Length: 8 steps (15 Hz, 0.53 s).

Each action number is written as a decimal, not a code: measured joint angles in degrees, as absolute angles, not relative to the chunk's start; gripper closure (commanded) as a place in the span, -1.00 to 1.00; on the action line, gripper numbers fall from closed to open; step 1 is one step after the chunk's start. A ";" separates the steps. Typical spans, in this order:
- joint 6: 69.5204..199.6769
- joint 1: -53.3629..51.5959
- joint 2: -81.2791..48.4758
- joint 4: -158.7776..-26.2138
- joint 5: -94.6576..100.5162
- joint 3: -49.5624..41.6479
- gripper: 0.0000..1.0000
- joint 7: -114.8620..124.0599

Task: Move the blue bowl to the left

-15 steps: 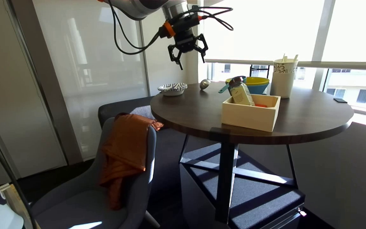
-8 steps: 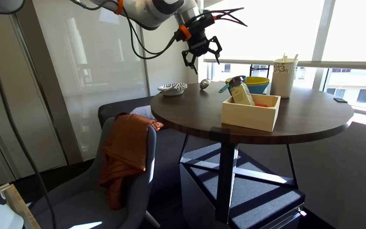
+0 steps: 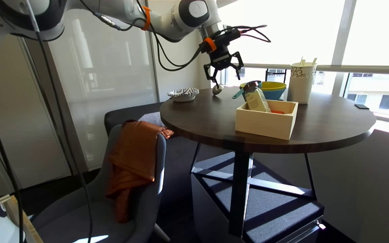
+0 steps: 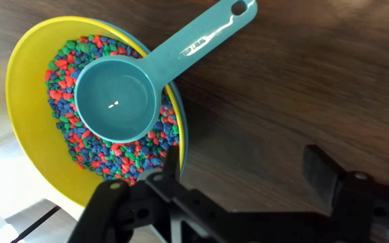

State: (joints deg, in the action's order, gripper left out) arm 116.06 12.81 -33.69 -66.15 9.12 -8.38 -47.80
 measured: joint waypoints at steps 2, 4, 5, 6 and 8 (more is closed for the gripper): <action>115.36 13.17 -35.98 -63.15 9.12 -8.36 -0.95 -47.20; 115.00 13.51 -37.34 -61.21 9.12 -8.37 -1.00 -46.86; 114.90 13.60 -37.62 -60.77 9.12 -8.37 -1.00 -46.83; 114.89 13.60 -37.65 -60.75 9.12 -8.39 -1.00 -46.83; 115.02 13.60 -37.80 -60.86 9.12 -8.48 -1.00 -46.67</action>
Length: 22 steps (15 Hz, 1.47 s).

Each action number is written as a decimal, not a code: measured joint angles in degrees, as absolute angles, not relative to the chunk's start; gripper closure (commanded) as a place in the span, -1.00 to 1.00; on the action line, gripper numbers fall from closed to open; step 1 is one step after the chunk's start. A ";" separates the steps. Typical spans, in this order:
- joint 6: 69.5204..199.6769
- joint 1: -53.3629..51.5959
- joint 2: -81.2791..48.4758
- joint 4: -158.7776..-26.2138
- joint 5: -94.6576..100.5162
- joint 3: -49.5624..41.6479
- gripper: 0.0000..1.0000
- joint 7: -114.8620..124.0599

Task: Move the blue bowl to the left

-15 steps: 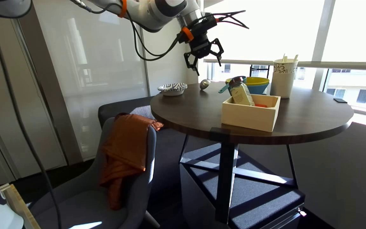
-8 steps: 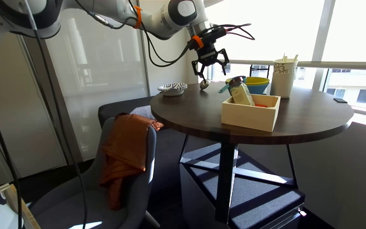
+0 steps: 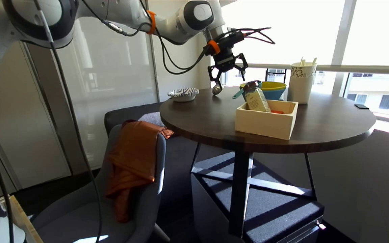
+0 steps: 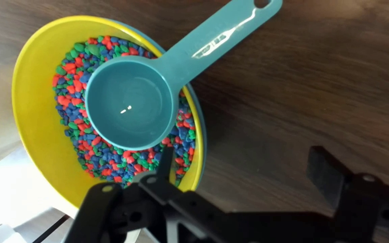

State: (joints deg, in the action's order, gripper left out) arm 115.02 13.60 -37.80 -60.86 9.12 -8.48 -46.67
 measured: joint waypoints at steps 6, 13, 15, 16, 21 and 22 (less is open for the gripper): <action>114.88 13.87 -40.03 -60.78 9.02 -8.98 -0.22 -45.41; 113.20 15.46 -42.87 -55.91 9.03 -8.10 0.74 -45.26; 112.54 15.77 -43.87 -54.10 9.03 -8.02 1.00 -45.15; 112.17 15.89 -44.32 -53.24 9.03 -8.01 1.00 -45.11; 111.89 15.97 -45.12 -51.61 8.99 -8.06 0.94 -45.08; 111.90 15.97 -45.07 -51.60 8.99 -8.07 0.94 -45.08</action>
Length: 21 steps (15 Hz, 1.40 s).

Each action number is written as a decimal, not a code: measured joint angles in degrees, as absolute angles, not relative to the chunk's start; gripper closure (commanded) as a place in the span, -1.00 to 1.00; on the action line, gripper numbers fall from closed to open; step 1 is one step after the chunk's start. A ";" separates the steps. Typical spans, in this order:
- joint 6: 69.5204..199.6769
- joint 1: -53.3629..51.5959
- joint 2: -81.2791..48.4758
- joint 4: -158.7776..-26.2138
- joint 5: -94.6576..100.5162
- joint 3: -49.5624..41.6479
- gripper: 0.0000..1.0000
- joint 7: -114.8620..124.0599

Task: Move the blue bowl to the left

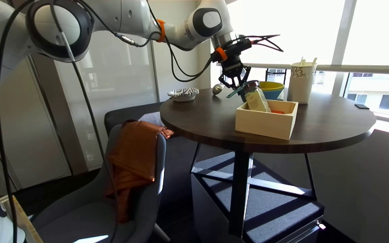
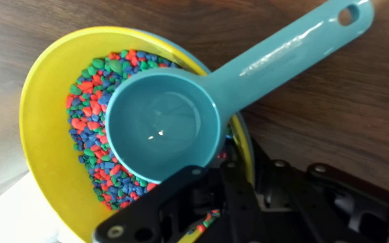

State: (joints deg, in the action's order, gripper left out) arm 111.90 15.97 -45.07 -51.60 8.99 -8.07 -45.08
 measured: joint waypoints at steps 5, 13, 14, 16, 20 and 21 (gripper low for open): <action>112.55 15.63 -43.24 -52.44 9.72 -8.33 0.94 -45.87; 119.21 15.28 -32.67 -66.71 12.79 -8.70 0.94 -48.18; 119.25 15.27 -31.25 -69.09 12.79 -8.59 0.94 -49.15; 119.25 15.27 -27.93 -73.98 12.78 -8.13 0.94 -51.63; 117.86 15.35 -19.11 -83.71 12.04 -6.61 0.94 -58.96; 116.93 15.33 -16.89 -85.86 11.70 -6.35 0.27 -60.48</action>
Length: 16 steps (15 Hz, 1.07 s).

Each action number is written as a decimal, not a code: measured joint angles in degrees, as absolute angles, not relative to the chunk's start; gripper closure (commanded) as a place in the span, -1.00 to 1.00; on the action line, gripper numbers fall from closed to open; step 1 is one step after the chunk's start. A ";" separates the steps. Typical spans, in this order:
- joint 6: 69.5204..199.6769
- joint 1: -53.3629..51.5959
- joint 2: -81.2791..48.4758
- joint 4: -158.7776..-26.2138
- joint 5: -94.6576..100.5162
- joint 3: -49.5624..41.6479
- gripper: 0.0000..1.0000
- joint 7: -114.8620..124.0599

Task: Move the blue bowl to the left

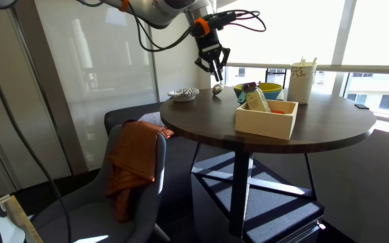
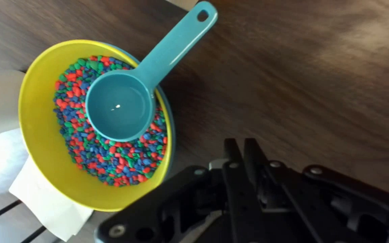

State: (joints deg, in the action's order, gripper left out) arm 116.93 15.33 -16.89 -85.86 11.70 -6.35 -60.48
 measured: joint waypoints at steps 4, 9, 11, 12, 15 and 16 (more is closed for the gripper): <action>114.22 15.29 -10.96 -90.78 7.39 -6.04 -0.16 -63.81; 115.91 14.60 -14.46 -88.96 2.89 -6.00 -0.86 -61.62; 117.36 14.55 -18.19 -85.92 2.90 -6.04 -1.00 -58.92; 118.13 14.59 -20.12 -84.05 2.90 -6.16 -0.76 -57.33; 118.62 14.77 -24.55 -78.88 2.90 -6.60 -1.00 -53.77; 118.62 14.81 -24.95 -78.48 2.91 -6.61 -1.00 -53.71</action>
State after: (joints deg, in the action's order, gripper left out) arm 118.62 14.81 -24.95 -78.48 2.91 -6.61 -53.71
